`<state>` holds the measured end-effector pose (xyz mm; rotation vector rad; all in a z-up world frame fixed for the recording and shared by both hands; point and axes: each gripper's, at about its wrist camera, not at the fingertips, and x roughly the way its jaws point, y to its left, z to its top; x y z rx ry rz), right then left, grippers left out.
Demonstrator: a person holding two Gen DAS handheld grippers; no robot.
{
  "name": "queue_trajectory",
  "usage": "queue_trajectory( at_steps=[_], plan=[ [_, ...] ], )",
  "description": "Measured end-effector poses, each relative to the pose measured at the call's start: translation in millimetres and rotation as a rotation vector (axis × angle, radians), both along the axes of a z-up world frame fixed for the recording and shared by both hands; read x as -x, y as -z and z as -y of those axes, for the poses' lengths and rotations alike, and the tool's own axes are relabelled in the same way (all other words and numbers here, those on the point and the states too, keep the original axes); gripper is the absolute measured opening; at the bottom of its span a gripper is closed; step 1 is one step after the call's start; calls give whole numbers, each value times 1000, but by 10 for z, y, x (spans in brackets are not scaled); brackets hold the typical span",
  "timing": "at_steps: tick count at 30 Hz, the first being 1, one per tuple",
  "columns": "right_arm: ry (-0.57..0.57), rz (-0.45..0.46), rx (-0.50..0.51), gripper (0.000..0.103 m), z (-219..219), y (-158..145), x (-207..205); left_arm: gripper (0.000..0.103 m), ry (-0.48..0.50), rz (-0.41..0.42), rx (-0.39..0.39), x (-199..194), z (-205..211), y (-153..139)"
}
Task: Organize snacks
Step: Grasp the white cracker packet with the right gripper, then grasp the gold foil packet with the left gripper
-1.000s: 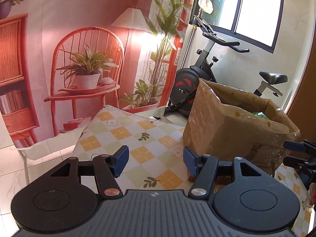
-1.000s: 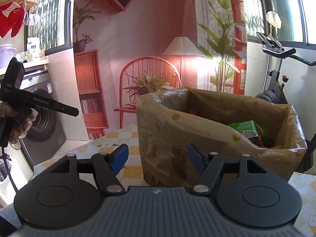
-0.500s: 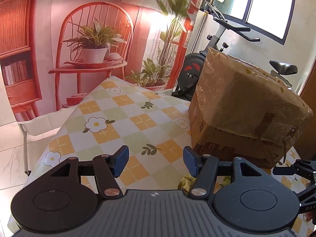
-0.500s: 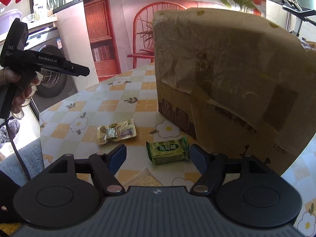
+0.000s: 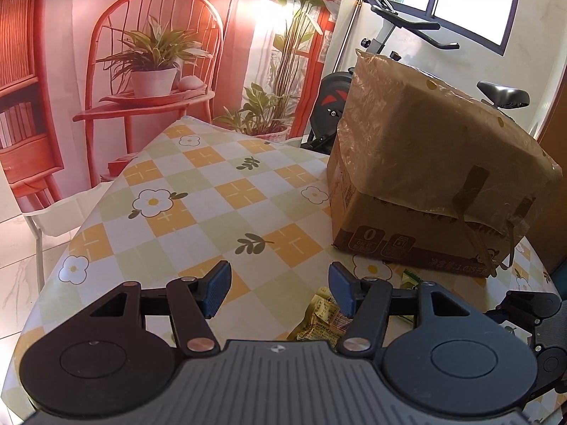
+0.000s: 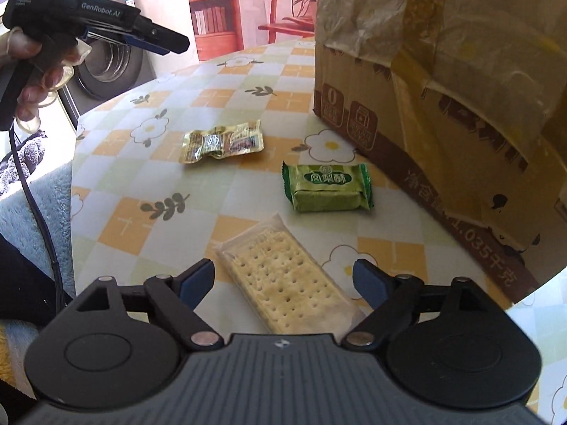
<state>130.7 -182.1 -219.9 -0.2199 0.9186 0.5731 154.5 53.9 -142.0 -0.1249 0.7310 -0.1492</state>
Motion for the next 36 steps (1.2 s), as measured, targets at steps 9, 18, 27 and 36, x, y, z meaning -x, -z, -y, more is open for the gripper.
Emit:
queue_trajectory(
  at_steps=[9, 18, 27, 36],
  plan=[
    [170, 63, -30, 80, 197, 149, -94, 63, 26, 1, -22, -31, 124, 27],
    [403, 181, -52, 68, 375, 169, 83, 63, 65, 20, -56, -35, 326, 87],
    [414, 177, -55, 49, 385, 128, 116, 63, 128, 20, -117, -57, 501, 217],
    [453, 200, -75, 49, 438, 196, 39, 71, 309, 3, -193, -100, 673, 565]
  ],
)
